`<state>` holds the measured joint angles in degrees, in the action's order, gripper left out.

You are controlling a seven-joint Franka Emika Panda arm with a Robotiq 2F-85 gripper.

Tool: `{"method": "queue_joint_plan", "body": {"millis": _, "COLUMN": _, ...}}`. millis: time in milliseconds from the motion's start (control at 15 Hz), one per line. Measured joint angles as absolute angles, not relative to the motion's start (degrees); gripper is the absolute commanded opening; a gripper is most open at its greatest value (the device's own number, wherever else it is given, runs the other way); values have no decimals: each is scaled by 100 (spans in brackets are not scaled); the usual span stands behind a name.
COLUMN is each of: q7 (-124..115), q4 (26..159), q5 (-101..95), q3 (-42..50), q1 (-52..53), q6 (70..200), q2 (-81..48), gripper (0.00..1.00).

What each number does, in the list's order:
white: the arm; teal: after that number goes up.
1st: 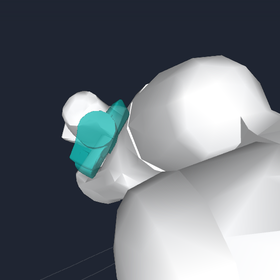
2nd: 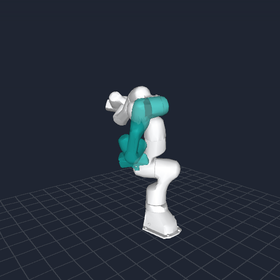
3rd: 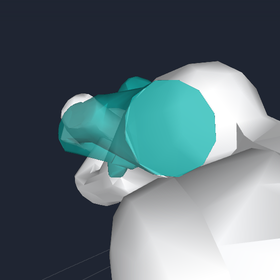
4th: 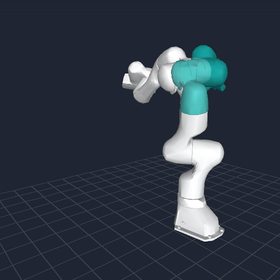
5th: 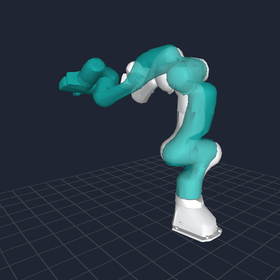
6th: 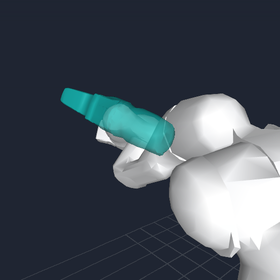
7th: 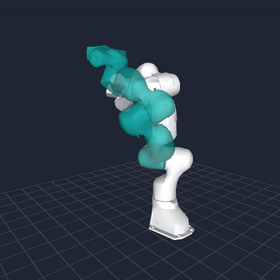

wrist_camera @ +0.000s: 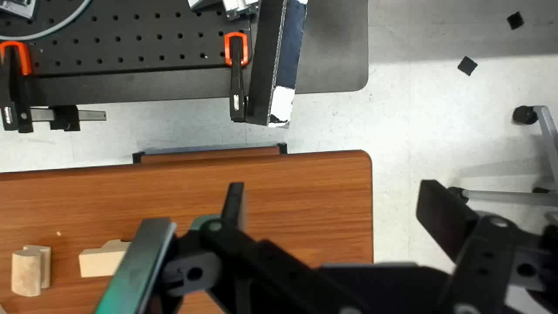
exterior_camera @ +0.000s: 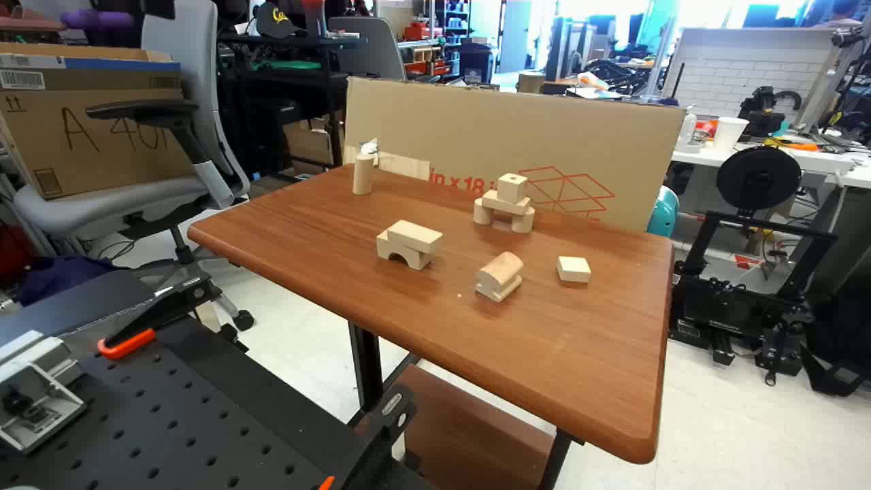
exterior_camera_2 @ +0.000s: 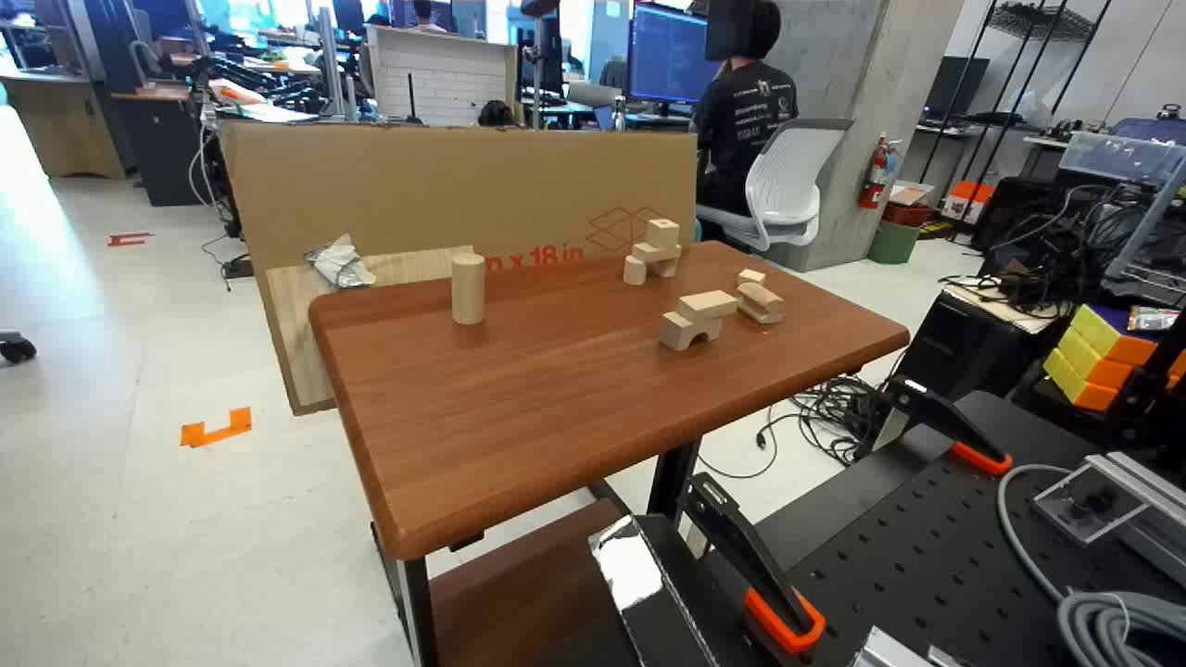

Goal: Move the round object backward

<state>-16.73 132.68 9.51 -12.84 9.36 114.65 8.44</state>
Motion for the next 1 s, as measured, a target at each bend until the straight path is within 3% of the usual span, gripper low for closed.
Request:
{"method": "queue_joint_plan", "body": {"millis": 533, "q7": -1707, "q4": 13154, "q5": 843, "q3": -1249, "q1": 918, "q6": 11659, "q2": 640, "gripper": 100}}
{"method": "queue_joint_plan", "body": {"millis": 1000, "q7": -1706, "q4": 11943, "q5": -23, "q3": -1061, "q1": 898, "q6": 12509, "q2": -1130, "gripper": 100}}
